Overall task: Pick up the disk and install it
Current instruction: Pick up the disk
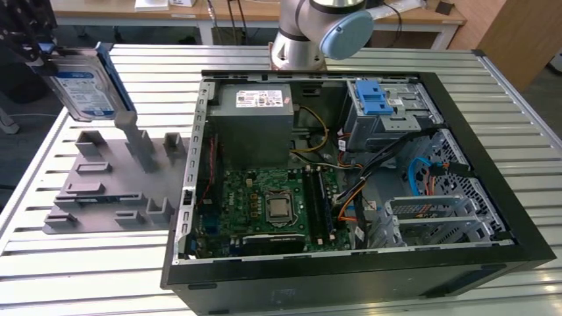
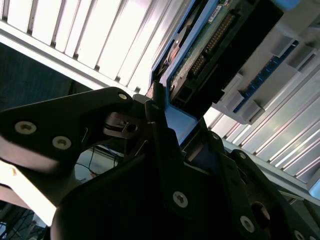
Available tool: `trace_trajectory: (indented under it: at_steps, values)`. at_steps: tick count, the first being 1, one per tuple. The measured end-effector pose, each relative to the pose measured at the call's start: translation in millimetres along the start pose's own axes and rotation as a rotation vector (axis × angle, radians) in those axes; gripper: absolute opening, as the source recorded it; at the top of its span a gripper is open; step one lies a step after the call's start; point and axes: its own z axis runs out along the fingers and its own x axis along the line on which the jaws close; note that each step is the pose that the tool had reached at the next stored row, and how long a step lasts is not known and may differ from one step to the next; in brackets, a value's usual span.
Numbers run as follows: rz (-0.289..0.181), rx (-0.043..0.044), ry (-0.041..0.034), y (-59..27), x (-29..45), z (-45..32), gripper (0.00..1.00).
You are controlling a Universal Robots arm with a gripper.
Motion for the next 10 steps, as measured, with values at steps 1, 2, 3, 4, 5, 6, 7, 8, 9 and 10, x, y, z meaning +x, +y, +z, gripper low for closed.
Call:
trace_trajectory:
  at_steps: [1,2,3,4,5,6,7,8,9,10]
  values:
    - [0.000,0.0000,-0.0001,0.0,0.0,-0.5,0.36]
    - [0.000,0.0001,-0.0002,0.0,-0.1,-1.0,0.36]
    - [0.000,0.0000,-0.0002,0.0,-0.1,-1.6,0.36]
    - [0.000,0.0000,-0.0002,0.1,-0.2,-2.3,0.36]
    - [0.000,0.0001,-0.0002,0.1,-0.2,-2.7,0.36]
    - [0.000,0.0001,-0.0002,0.1,-0.2,-3.2,0.36]
    - [0.000,0.0000,-0.0002,0.1,-0.2,-3.9,0.36]
    - [0.000,-0.0001,-0.0001,0.1,-0.3,-4.7,0.36]
    - [0.000,0.0001,-0.0002,0.1,-0.4,-5.4,0.36]
    - [0.000,0.0000,-0.0002,0.1,-0.4,-6.1,0.36]
